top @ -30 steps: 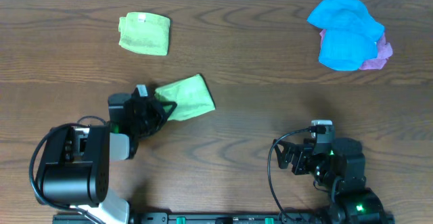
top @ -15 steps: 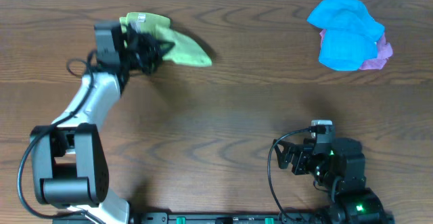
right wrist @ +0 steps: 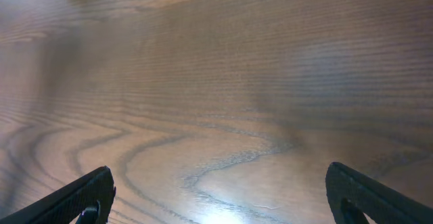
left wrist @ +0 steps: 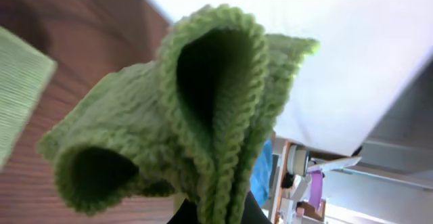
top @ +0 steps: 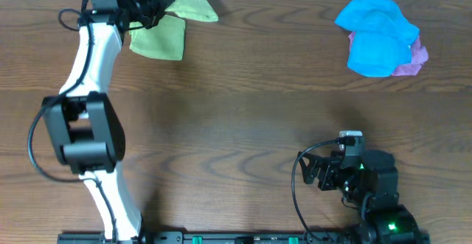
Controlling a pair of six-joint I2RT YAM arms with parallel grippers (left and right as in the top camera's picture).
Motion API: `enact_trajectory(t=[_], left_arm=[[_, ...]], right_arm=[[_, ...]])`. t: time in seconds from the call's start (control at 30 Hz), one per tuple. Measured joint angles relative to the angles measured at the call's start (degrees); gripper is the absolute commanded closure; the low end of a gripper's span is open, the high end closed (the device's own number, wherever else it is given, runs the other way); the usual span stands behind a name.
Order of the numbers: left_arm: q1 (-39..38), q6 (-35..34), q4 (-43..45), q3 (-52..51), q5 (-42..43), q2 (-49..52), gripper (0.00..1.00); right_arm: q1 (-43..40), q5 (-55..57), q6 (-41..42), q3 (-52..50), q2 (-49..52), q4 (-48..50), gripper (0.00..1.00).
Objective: Fold the cloth
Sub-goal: 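Carry the folded cloth with the left gripper to the top left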
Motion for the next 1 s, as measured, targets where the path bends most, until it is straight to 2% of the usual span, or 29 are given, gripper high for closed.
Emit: enact_trajectory(t=[0.17,0.47,1.0], left_arm=[[3.13,0.15,-1.66,4.13,3.58,4.68,0.95],[8.90,0.55,-1.66,4.72,9.81,7.56,0.95],[8.94,2.03,1.11,4.74,12.94,9.64,0.95]], right_arm=[[0.00,0.00,0.00,0.00,-0.02,0.02,0.01],[0.00,0.00,0.00,0.00,-0.02,0.02,0.01],[0.00,0.00,0.00,0.00,0.00,0.02,0.01]])
